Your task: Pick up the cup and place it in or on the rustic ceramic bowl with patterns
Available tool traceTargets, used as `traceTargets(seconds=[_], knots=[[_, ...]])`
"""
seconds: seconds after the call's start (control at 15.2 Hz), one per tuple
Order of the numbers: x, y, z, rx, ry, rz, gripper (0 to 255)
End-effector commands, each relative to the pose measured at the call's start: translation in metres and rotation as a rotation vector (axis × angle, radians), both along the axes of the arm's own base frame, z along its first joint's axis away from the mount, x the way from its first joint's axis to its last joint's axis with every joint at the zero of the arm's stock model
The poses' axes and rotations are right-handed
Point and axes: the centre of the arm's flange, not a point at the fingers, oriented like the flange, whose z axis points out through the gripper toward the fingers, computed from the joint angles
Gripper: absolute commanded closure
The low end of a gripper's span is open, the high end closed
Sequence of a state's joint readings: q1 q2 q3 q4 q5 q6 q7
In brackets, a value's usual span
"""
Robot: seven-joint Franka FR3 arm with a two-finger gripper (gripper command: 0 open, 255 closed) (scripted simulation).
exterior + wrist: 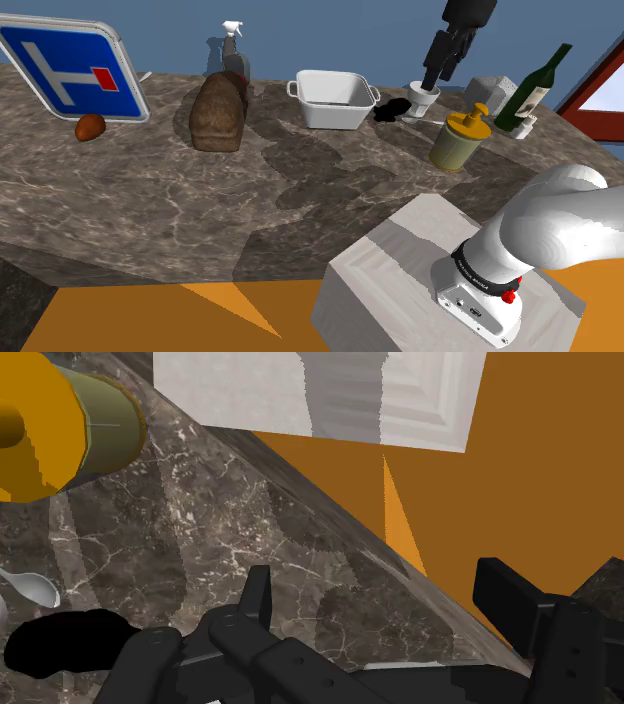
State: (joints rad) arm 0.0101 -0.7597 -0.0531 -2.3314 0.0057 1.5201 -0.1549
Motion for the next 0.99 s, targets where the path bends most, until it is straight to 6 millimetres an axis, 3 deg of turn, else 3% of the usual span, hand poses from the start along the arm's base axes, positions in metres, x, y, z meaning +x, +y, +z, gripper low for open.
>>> traceTargets(seconds=[0.0,0.92], knots=[[0.000,0.000,0.000,0.000,0.000,0.000,0],[0.083,-0.125,-0.087,-0.091,-0.013,-0.026,0]])
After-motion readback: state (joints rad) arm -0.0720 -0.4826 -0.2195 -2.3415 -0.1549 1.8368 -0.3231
